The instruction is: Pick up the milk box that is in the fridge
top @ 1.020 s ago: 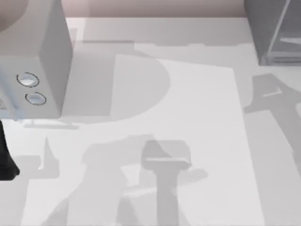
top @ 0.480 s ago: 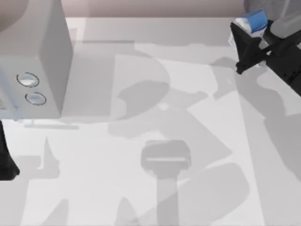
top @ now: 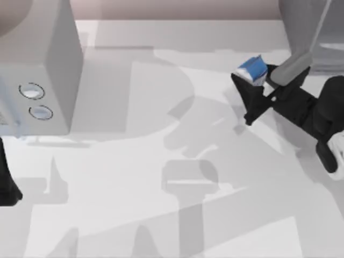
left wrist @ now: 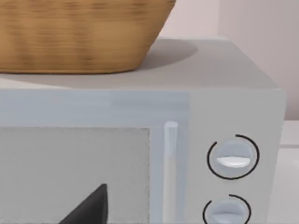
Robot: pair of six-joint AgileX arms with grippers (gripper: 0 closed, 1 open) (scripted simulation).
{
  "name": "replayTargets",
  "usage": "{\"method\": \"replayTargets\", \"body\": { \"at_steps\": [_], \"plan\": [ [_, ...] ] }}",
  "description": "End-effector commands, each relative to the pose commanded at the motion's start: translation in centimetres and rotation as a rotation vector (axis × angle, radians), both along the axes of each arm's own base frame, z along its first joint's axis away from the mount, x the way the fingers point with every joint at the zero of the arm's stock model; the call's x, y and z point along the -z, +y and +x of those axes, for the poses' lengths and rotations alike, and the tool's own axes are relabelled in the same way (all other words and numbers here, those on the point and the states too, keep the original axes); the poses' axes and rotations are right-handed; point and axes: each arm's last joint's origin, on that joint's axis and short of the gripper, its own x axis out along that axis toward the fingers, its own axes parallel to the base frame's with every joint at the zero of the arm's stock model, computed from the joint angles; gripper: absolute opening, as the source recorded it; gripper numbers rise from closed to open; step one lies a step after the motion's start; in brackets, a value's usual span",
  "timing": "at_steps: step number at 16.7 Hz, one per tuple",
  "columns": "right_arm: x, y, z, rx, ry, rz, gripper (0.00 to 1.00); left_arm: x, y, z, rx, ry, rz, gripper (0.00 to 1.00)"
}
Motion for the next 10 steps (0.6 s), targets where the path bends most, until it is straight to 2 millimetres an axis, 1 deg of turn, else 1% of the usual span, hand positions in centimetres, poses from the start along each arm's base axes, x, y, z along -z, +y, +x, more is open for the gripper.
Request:
{"method": "replayTargets", "body": {
  "at_steps": [6, 8, 10],
  "plan": [
    [0.2, -0.2, 0.0, 0.005, 0.01, 0.0, 0.0, 0.0, 0.0, 0.0, 0.0, 0.0, 0.0, 1.0],
    [0.8, 0.4, 0.5, 0.006, 0.023, 0.0, 0.0, 0.0, 0.0, 0.0, 0.0, 0.0, 0.0, 1.0],
    [1.1, 1.2, 1.5, 0.003, 0.019, 0.0, 0.0, 0.0, 0.0, 0.0, 0.0, 0.0, 0.0, 1.0]
  ]
}}
